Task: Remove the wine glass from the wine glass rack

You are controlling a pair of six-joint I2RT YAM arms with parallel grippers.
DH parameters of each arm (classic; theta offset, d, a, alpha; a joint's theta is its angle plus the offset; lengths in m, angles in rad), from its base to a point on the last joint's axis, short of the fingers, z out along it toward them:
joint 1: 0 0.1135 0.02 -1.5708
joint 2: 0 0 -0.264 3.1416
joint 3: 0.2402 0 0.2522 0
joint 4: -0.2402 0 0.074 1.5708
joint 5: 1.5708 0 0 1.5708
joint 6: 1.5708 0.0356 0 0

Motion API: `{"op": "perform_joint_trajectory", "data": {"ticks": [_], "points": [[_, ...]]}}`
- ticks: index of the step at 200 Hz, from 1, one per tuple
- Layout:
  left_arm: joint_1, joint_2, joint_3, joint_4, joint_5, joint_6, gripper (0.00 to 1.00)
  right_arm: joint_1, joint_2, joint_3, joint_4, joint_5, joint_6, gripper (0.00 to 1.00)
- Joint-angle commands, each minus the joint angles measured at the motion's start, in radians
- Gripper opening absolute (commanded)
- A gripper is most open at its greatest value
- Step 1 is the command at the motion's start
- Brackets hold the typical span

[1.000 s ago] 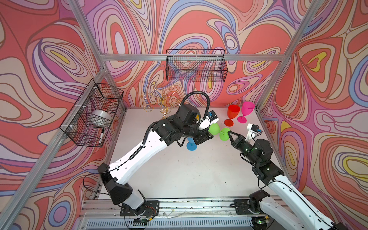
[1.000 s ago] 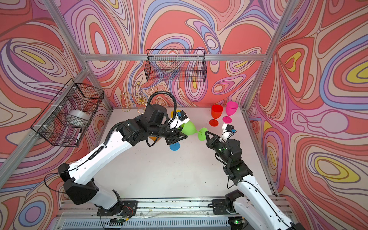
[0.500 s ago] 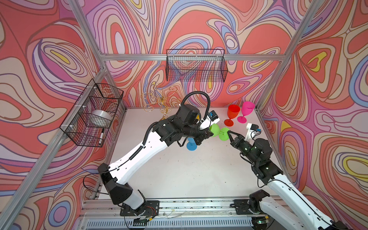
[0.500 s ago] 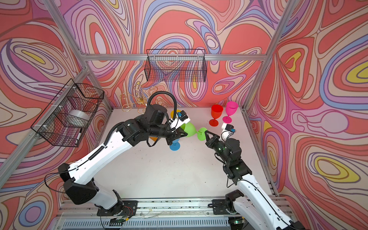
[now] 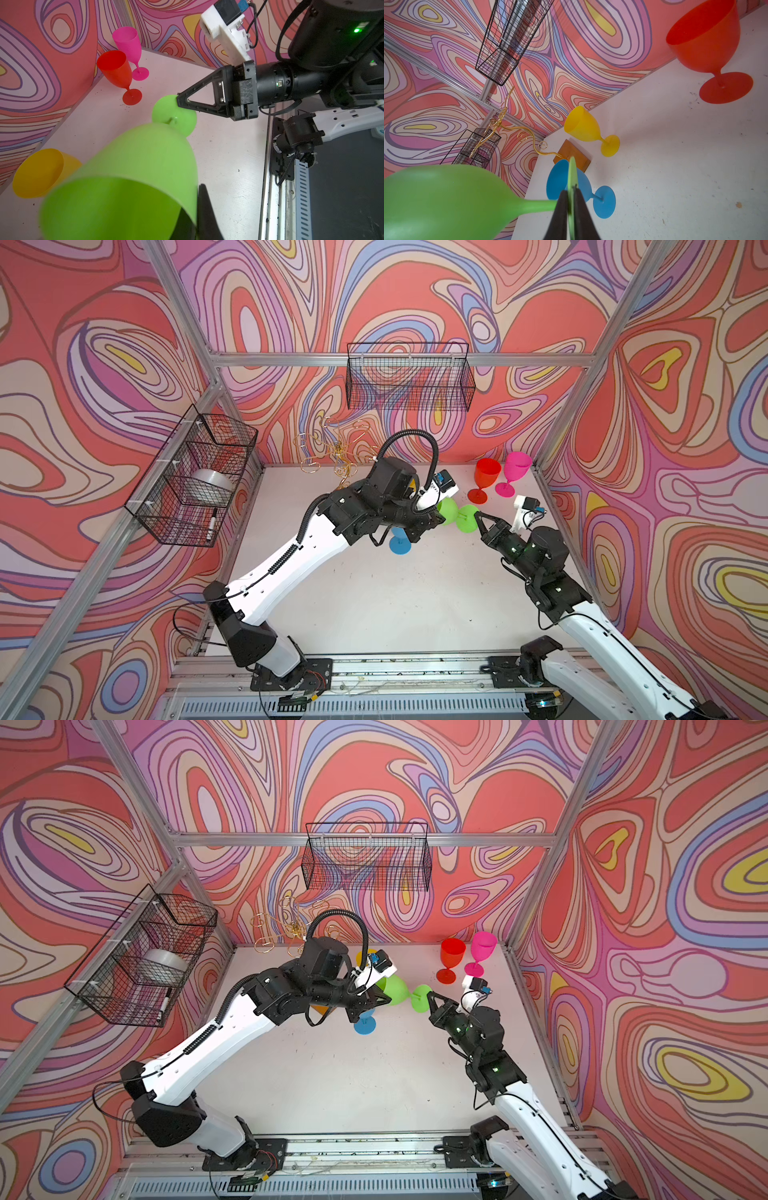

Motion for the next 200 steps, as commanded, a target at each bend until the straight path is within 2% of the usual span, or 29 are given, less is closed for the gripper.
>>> {"op": "perform_joint_trajectory", "data": {"ticks": [1, 17, 35, 70, 136, 200], "points": [[0.012, -0.043, 0.035, -0.035, -0.053, -0.005, 0.0, -0.005, -0.006, 0.043, -0.053, 0.017, -0.026, 0.27], [0.012, -0.061, 0.031, -0.062, -0.064, -0.003, 0.0, -0.005, -0.004, 0.058, -0.07, 0.013, -0.041, 0.44], [0.012, -0.084, 0.015, -0.09, -0.08, -0.004, 0.0, -0.005, -0.01, 0.078, -0.094, 0.024, -0.072, 0.58], [0.012, -0.149, -0.038, -0.126, -0.113, -0.012, 0.0, -0.005, 0.005, 0.141, -0.148, 0.046, -0.143, 0.73], [0.012, -0.294, -0.127, -0.202, -0.148, -0.046, 0.0, -0.005, 0.07, 0.214, -0.189, 0.084, -0.222, 0.88], [0.014, -0.406, -0.228, -0.326, -0.216, -0.093, 0.0, -0.005, 0.169, 0.261, -0.178, 0.073, -0.24, 0.91]]}}
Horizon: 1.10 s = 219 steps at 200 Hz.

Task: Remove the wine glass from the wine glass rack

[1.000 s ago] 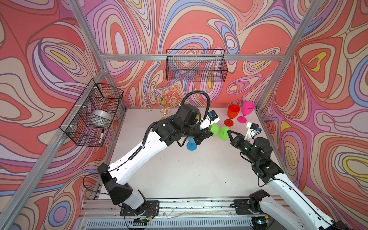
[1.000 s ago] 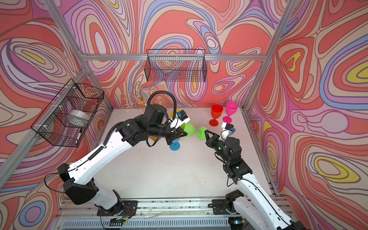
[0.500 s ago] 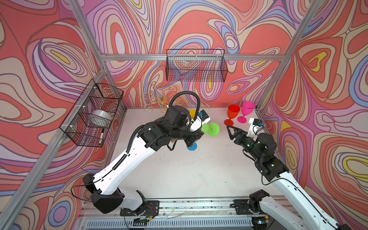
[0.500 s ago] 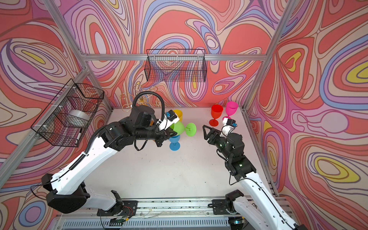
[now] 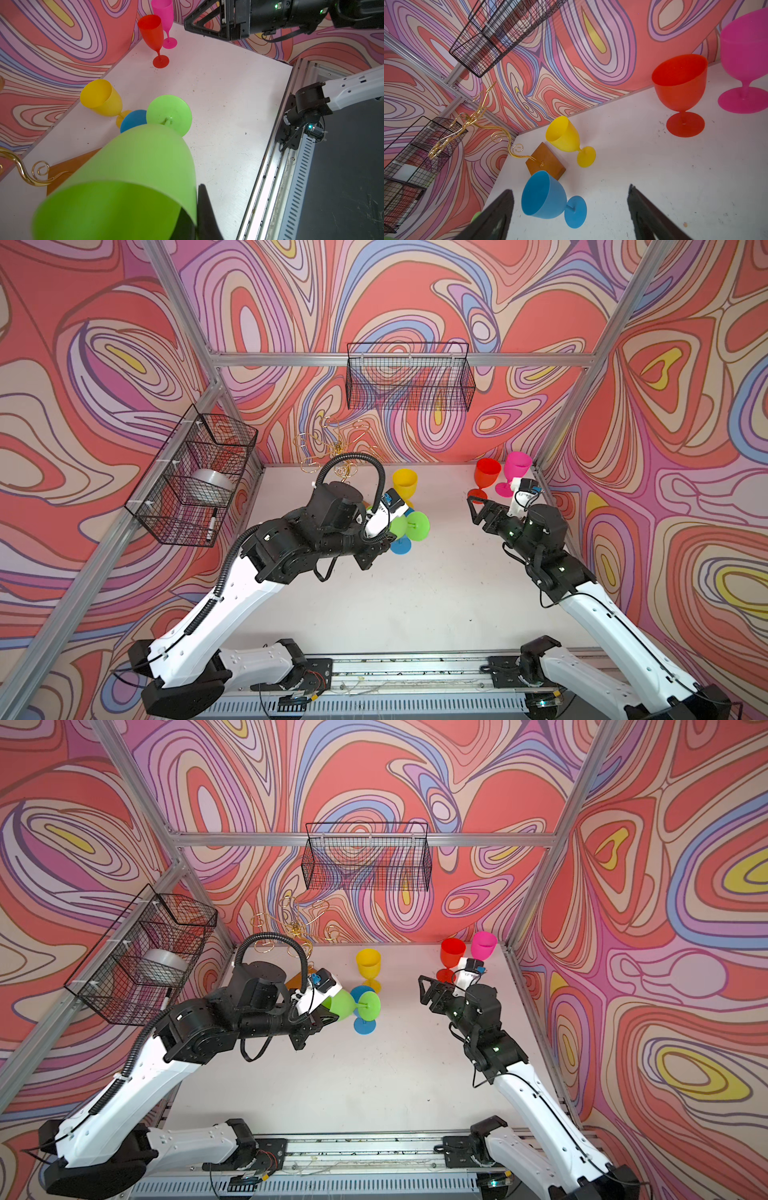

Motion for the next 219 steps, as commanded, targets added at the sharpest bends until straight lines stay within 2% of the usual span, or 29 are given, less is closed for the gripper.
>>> {"op": "perform_joint_trajectory", "data": {"ticks": [1, 49, 70, 104, 178, 219], "points": [[0.005, -0.029, -0.036, -0.088, -0.041, -0.036, 0.0, -0.005, 0.026, 0.041, -0.001, 0.002, -0.022, 0.91], [0.007, -0.105, -0.105, -0.161, -0.101, -0.091, 0.0, -0.006, 0.064, 0.055, -0.009, 0.013, -0.031, 0.91], [0.036, -0.109, -0.149, -0.177, -0.124, -0.11, 0.0, -0.009, 0.066, 0.052, 0.003, 0.008, -0.034, 0.91], [0.05, -0.022, -0.15, -0.21, -0.161, -0.115, 0.0, -0.014, 0.071, 0.061, 0.001, 0.012, -0.047, 0.91], [0.055, 0.231, -0.052, -0.262, -0.219, -0.082, 0.0, -0.028, 0.056, 0.05, -0.022, 0.013, -0.063, 0.91], [0.078, 0.306, -0.038, -0.235, -0.197, -0.07, 0.0, -0.034, 0.034, 0.04, -0.041, 0.015, -0.072, 0.92]]}}
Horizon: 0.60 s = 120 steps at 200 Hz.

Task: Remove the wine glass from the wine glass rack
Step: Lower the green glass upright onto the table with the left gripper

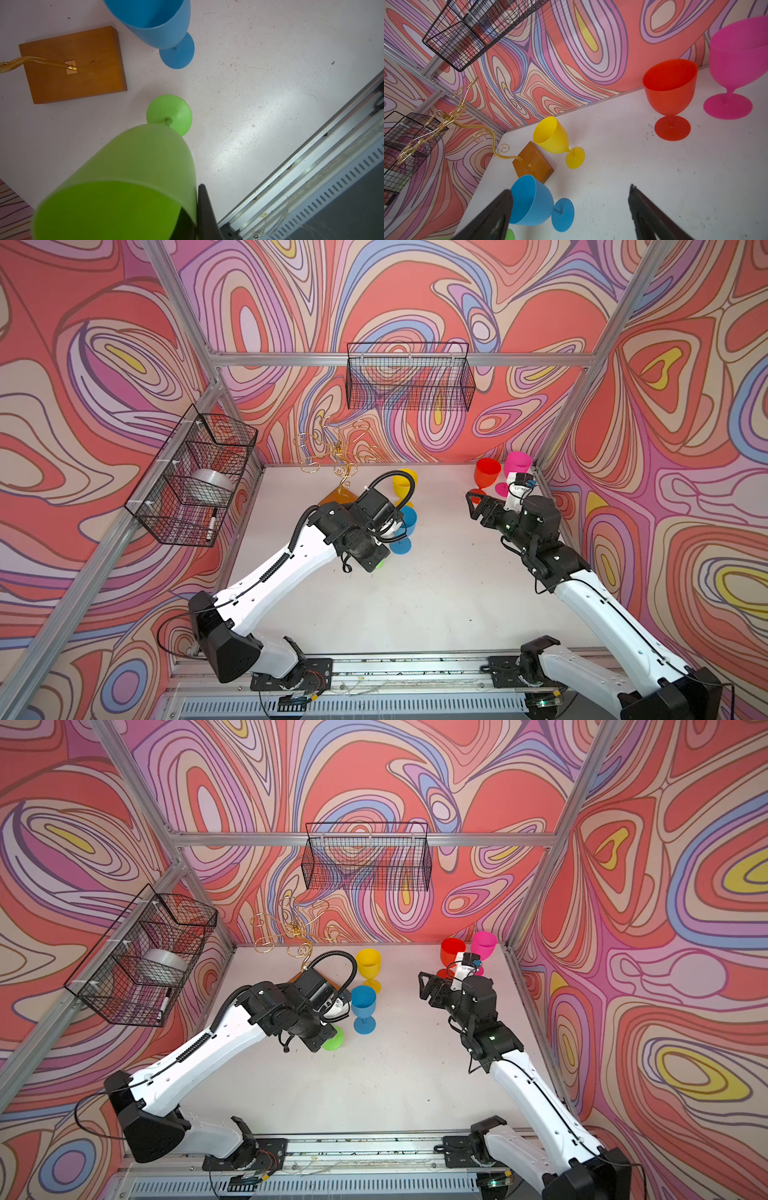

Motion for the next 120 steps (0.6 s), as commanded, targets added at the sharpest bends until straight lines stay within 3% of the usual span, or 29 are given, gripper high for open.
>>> {"op": "perform_joint_trajectory", "data": {"ticks": [1, 120], "points": [[0.015, 0.027, 0.027, -0.022, 0.0, 0.015, 0.0, -0.007, -0.024, -0.003, -0.015, 0.008, -0.019, 0.92], [0.034, 0.217, 0.115, 0.02, -0.005, 0.035, 0.0, -0.017, -0.046, -0.024, -0.037, 0.007, -0.031, 0.92]]}}
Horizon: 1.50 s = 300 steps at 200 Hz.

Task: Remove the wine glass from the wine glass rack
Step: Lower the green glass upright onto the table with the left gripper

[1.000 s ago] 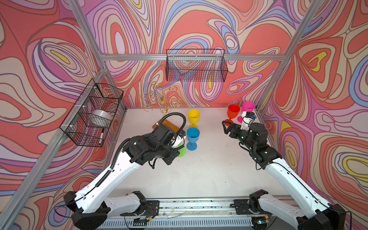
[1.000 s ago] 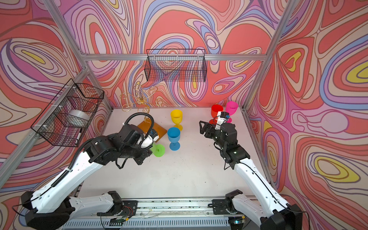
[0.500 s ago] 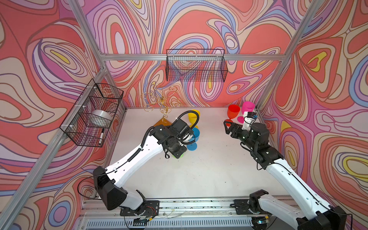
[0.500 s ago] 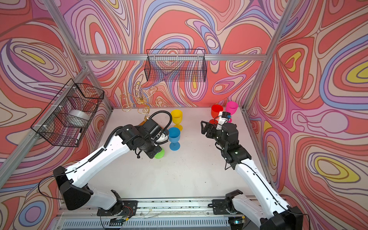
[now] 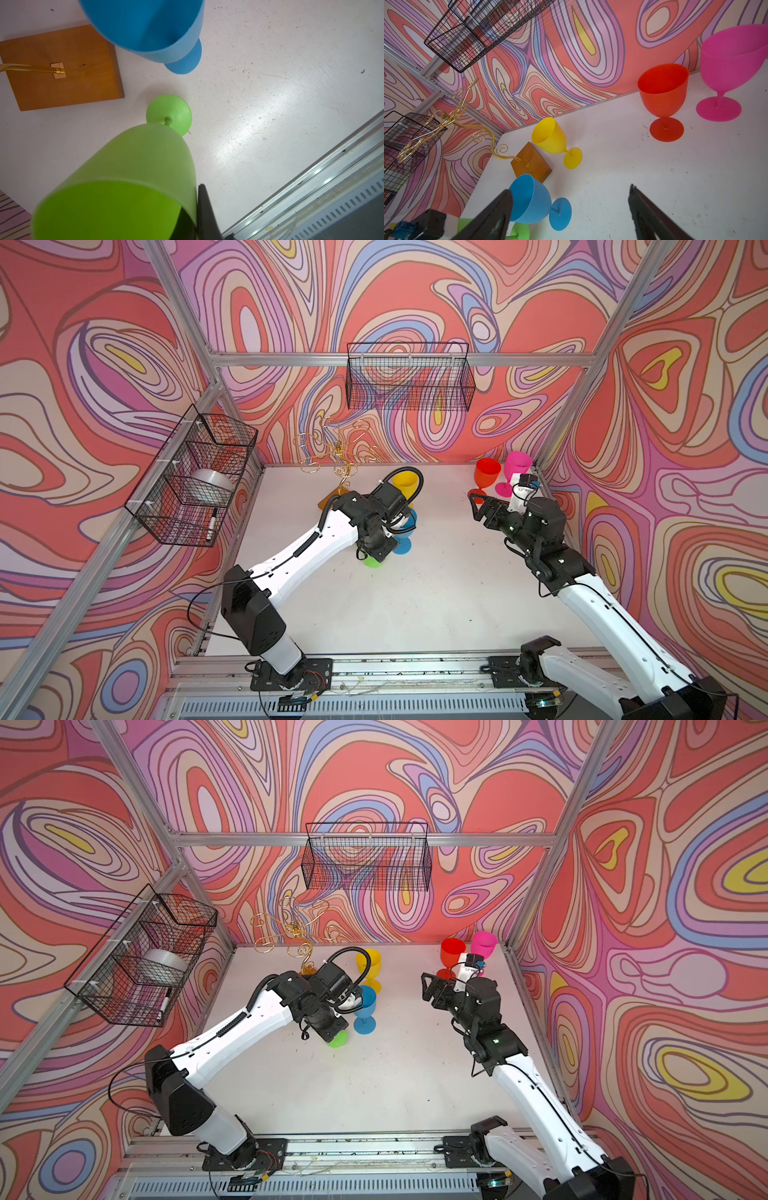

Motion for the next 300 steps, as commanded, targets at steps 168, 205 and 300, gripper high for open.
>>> {"op": "perform_joint_trajectory", "data": {"ticks": [168, 205, 300], "points": [[0.015, 0.145, 0.075, -0.012, 0.027, 0.055, 0.0, -0.023, 0.049, -0.008, 0.014, -0.014, -0.024, 0.92], [0.015, 0.156, 0.104, -0.031, 0.027, 0.063, 0.08, -0.027, 0.057, -0.008, 0.019, -0.018, -0.026, 0.92], [0.015, 0.128, 0.197, -0.072, -0.08, 0.031, 0.59, -0.031, 0.065, -0.008, 0.034, -0.031, -0.017, 0.92]]}}
